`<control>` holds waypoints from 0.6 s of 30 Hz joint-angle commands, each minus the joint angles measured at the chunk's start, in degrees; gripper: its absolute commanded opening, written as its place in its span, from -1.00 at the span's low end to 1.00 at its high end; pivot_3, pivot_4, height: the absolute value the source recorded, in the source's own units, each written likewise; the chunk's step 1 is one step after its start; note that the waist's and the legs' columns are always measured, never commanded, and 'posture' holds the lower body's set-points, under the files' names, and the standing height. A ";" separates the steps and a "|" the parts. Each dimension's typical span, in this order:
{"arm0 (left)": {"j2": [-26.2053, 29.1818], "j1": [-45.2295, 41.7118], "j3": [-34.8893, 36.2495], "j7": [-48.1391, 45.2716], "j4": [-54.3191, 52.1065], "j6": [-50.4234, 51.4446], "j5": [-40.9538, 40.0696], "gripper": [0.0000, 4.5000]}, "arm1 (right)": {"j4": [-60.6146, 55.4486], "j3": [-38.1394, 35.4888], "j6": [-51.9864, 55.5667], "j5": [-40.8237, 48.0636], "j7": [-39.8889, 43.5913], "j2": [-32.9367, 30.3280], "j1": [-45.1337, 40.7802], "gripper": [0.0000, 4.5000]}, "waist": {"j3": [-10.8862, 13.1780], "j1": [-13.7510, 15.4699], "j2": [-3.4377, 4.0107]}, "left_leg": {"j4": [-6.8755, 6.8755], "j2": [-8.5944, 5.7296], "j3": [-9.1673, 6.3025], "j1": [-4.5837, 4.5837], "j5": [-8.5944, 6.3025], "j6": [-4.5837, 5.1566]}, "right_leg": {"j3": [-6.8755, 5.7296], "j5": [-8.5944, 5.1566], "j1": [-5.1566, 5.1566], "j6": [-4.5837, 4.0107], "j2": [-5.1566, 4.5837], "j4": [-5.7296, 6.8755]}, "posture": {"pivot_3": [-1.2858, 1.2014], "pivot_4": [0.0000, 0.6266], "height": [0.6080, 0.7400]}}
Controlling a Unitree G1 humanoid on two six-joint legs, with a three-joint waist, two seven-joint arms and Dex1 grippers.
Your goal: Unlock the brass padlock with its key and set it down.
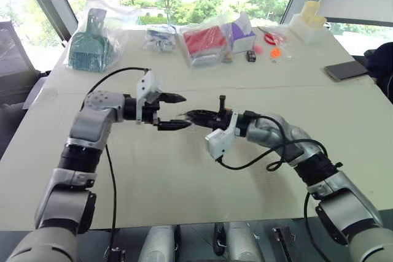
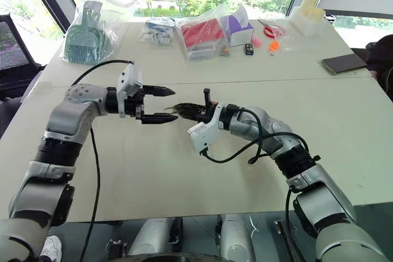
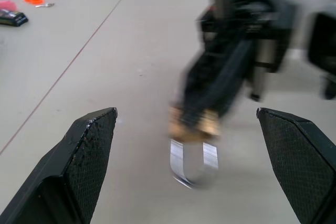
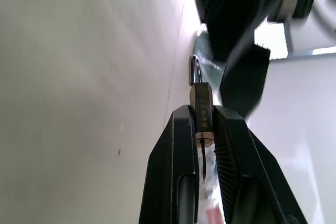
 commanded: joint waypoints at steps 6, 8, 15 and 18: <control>3.87 3.42 2.27 -0.62 -9.40 6.12 -6.06 0.98 | 0.05 -1.18 -0.34 1.17 0.03 0.50 -2.05 -1.00 | 0.00 -0.10 0.00 | -0.01 0.01 -0.03 0.00 0.01 -0.01 | 0.05 0.00 -0.03 0.00 0.00 0.02 | 0.03 -0.52 1.00; 3.42 2.90 2.83 1.28 -7.90 4.23 -4.80 0.87 | 0.45 -1.16 -0.49 1.28 0.11 0.62 -2.48 -1.00 | 0.00 -0.05 0.00 | -0.01 0.00 -0.03 0.01 0.02 -0.03 | 0.05 0.00 -0.02 0.00 0.00 0.02 | 0.03 -0.52 1.00; 1.40 1.50 2.29 5.26 -4.59 0.67 -3.47 -0.43 | 0.79 -1.02 -0.74 1.35 0.20 0.93 -2.64 -1.00 | 0.00 -0.10 0.00 | -0.01 -0.01 0.00 0.02 0.02 -0.04 | 0.08 0.00 -0.03 0.00 0.00 0.04 | 0.03 -0.52 1.00; 0.30 1.32 1.75 6.17 -3.26 -0.54 -2.92 -0.94 | 0.50 -1.05 -0.64 1.42 0.37 1.03 -2.52 -1.00 | 0.00 -0.07 0.00 | -0.01 -0.01 0.02 0.02 0.02 -0.04 | 0.09 0.00 -0.03 0.00 0.00 0.04 | 0.03 -0.52 1.00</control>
